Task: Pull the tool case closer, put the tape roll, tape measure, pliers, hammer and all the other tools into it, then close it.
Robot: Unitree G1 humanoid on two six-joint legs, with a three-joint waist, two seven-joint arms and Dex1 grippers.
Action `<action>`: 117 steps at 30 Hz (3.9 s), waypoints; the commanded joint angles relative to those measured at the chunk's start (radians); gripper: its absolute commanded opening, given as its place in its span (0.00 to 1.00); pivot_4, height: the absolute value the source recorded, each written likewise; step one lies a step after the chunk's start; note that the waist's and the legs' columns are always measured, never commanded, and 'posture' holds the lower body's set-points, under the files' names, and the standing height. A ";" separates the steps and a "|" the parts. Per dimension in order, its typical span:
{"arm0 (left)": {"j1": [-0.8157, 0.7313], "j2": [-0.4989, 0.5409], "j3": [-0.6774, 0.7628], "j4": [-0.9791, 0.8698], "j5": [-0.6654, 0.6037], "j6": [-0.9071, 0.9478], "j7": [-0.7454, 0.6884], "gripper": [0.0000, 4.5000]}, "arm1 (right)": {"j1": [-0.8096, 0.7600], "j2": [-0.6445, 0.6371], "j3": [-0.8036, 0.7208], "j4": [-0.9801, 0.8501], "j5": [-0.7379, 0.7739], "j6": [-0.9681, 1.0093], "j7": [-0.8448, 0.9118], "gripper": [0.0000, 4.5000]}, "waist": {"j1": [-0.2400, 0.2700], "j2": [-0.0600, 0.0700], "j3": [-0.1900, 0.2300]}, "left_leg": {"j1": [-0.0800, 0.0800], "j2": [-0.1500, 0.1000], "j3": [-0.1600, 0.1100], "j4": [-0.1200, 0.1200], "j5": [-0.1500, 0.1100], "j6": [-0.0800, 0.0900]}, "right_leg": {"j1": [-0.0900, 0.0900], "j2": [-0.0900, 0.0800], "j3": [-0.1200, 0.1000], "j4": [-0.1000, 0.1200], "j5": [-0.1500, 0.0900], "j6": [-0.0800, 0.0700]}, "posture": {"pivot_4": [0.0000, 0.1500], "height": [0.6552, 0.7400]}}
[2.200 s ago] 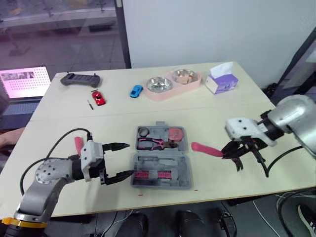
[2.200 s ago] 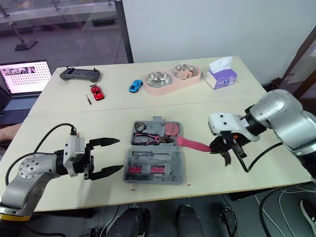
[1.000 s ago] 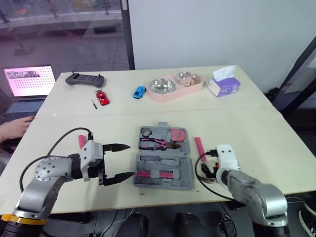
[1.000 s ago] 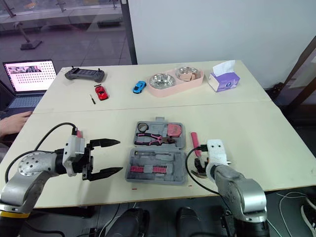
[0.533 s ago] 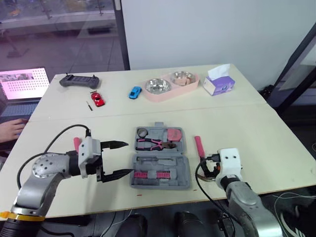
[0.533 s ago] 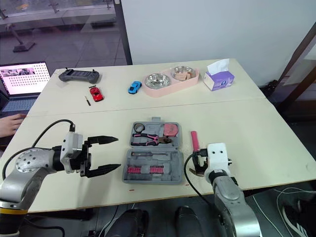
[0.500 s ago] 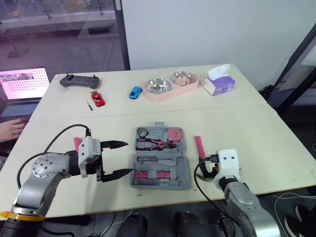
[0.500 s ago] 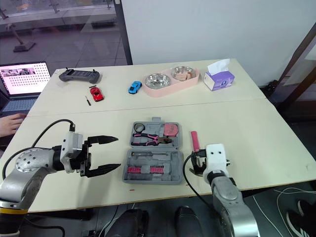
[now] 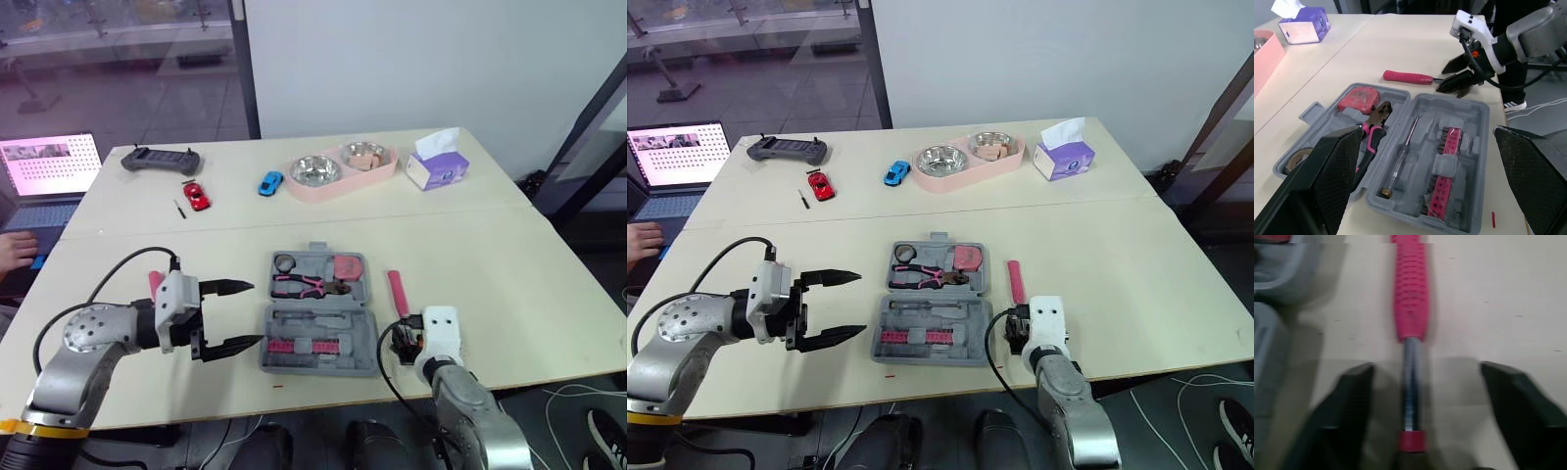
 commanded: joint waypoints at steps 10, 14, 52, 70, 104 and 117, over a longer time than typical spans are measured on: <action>-0.008 0.017 0.033 -0.013 -0.019 -0.002 0.002 1.00 | -0.004 0.025 -0.026 -0.007 -0.017 0.022 -0.008 0.01 | 0.001 0.000 0.000 | 0.000 0.000 0.000 0.000 0.000 0.000 | 0.000 0.000 0.000 0.000 0.000 0.000 | 1.00 1.00; -0.009 0.018 0.048 -0.004 -0.029 0.010 0.012 1.00 | -0.046 -0.051 -0.030 -0.087 -0.035 0.020 0.032 0.01 | 0.001 0.000 0.000 | 0.000 0.000 0.000 0.000 0.000 0.000 | 0.000 0.000 0.000 0.000 0.000 0.000 | 1.00 1.00; 0.013 0.088 0.078 0.206 0.000 -0.123 -0.210 1.00 | -1.214 -0.502 0.736 -0.041 0.398 0.742 0.737 0.01 | -0.023 0.001 0.004 | -0.003 -0.001 0.000 -0.001 -0.001 0.001 | -0.005 -0.007 -0.001 0.000 0.002 0.001 | 1.00 1.00; 0.012 0.079 0.074 0.176 -0.006 -0.111 -0.191 1.00 | -1.169 -0.458 0.831 0.063 0.314 0.622 0.769 0.01 | -0.025 0.001 0.004 | -0.003 -0.001 0.000 -0.001 -0.001 0.001 | -0.005 -0.006 -0.002 0.001 0.002 0.002 | 1.00 1.00; 0.047 0.064 0.080 0.124 -0.016 -0.079 -0.157 1.00 | -1.078 -0.426 0.799 0.203 0.151 0.502 0.816 0.01 | -0.024 0.001 0.004 | -0.002 -0.001 0.000 -0.001 -0.001 0.000 | -0.005 -0.005 -0.002 0.002 0.002 0.001 | 1.00 1.00; 0.053 0.064 0.077 0.116 -0.017 -0.075 -0.158 1.00 | -1.057 -0.411 0.780 0.207 0.137 0.498 0.798 0.27 | -0.024 0.001 0.004 | -0.002 -0.001 0.000 -0.001 -0.001 0.000 | -0.005 -0.006 -0.002 0.002 0.002 0.001 | 1.00 1.00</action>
